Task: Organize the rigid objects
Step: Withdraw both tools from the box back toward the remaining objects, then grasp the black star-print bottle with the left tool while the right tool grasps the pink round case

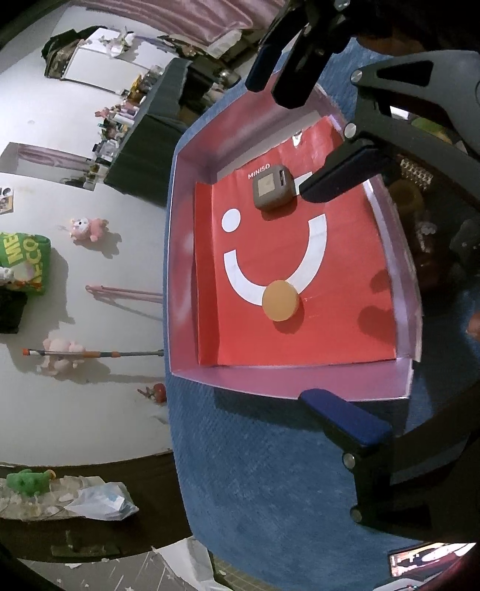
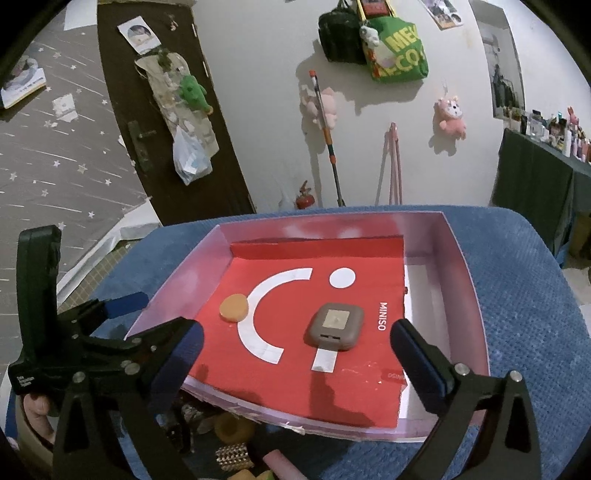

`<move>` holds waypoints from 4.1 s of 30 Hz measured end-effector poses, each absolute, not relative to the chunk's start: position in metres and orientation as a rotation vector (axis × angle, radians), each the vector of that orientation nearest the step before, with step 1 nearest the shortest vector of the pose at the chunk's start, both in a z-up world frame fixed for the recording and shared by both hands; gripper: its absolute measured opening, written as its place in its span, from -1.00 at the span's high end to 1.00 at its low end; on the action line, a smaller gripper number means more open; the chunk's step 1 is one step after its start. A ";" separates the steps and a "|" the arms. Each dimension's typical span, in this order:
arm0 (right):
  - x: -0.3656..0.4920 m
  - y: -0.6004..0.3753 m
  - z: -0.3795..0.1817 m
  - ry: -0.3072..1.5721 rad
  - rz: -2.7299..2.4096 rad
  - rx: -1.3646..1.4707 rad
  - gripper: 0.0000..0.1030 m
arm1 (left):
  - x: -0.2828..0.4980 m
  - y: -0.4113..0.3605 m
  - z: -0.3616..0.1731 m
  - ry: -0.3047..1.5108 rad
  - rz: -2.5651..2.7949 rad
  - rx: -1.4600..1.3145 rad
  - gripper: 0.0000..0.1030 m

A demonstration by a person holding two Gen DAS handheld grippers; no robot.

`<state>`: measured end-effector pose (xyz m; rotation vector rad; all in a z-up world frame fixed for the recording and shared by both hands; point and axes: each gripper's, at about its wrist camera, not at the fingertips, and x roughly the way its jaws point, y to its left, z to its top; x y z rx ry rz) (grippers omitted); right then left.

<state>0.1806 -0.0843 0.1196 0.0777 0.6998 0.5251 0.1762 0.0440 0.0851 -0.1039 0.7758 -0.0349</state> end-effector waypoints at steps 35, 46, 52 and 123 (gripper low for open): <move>0.100 -0.103 0.118 0.602 0.484 0.036 -1.00 | 0.100 0.023 0.088 0.707 0.021 -0.101 -1.00; 0.084 -0.107 0.106 0.614 0.470 0.029 -1.00 | 0.086 0.018 0.076 0.723 0.027 -0.105 -0.99; 0.074 -0.110 0.094 0.635 0.465 0.032 -1.00 | 0.077 0.016 0.068 0.729 0.014 -0.119 -0.99; 0.036 -0.045 0.021 0.679 0.678 -0.138 -0.05 | 0.072 0.027 0.013 0.796 0.019 -0.150 -0.02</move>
